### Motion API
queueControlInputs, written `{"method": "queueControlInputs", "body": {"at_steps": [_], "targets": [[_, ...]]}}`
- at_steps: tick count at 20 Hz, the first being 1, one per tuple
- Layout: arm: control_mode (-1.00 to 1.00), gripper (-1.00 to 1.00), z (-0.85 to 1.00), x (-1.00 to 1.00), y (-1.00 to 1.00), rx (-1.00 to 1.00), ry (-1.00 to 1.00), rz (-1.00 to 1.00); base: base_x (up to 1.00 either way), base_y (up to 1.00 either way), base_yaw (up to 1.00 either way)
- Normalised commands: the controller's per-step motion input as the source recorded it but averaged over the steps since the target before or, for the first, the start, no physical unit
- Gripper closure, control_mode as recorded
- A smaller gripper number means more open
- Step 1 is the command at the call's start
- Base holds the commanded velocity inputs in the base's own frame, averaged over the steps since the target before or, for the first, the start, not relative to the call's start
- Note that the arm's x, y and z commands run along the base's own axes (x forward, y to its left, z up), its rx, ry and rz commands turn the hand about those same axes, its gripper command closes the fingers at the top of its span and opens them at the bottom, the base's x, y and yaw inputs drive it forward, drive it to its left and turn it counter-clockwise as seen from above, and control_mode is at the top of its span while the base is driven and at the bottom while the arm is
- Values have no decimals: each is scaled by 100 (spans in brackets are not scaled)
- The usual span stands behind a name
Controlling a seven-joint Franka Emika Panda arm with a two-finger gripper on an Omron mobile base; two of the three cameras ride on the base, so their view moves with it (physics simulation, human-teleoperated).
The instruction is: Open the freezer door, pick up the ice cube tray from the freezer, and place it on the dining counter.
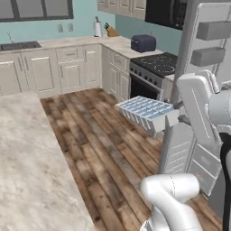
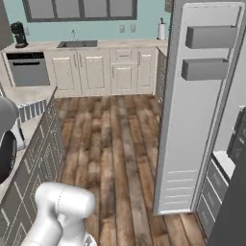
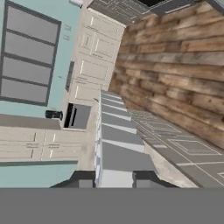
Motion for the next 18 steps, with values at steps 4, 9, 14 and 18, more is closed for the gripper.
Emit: {"method": "queueControlInputs", "body": {"at_steps": [4, 9, 14, 18], "targets": [[100, 100, 0, 0, 0, 0, 0, 0, -100, -23, 60], [100, 100, 0, 0, 0, 0, 0, 0, -68, -50, 31], [100, 100, 0, 0, 0, 0, 0, 0, -73, -77, 47], [100, 100, 0, 0, 0, 0, 0, 0, -19, -95, 45]]}}
